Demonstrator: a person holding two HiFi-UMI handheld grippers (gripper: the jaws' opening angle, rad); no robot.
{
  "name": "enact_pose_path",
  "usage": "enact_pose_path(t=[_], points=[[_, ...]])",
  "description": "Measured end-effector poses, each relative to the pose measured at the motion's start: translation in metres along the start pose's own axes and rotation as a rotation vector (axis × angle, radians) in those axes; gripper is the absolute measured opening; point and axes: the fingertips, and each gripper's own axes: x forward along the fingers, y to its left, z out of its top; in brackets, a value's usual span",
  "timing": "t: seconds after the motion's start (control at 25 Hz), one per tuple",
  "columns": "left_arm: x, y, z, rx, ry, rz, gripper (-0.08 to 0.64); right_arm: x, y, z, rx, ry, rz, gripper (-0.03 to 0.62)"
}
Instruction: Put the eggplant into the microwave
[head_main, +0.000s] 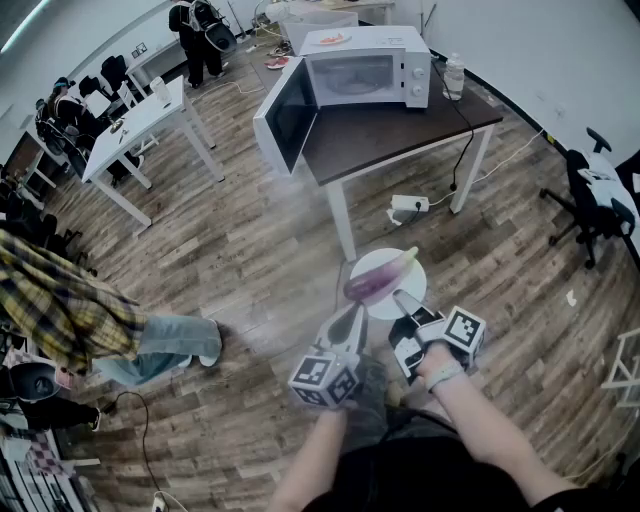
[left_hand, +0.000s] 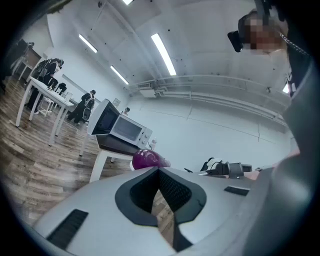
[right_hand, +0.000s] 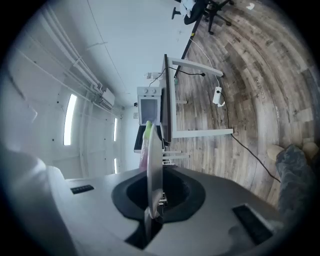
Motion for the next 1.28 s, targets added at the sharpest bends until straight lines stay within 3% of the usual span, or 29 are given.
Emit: enact_pose_path(t=[0.68,1.28], points=[[0.023,0.015,0.002,0.0,0.001,0.016,0.0,0.017,-0.007,0.02,0.021,-0.003,-0.008,0.017],[0.117,0.076,0.052,0.008,0.035,-0.015,0.0,0.121,0.023,0.08,0.022,-0.021,0.004,0.017]])
